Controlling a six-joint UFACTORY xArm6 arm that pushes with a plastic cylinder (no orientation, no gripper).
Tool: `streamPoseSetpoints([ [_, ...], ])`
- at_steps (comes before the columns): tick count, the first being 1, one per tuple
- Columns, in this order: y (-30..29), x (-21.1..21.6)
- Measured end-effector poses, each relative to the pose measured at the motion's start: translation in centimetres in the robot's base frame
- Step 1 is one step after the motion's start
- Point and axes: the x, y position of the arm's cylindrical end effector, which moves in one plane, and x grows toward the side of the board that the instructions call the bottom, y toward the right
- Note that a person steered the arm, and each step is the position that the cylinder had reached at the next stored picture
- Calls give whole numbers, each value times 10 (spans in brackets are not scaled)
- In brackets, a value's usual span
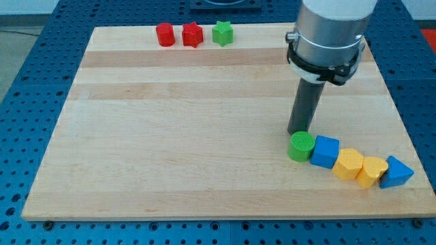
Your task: Place the green star at the top of blue cube
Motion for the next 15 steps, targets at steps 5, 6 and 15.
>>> streamPoseSetpoints([
  [5,-37,-294],
  [6,-67,-294],
  [15,-86,-232],
])
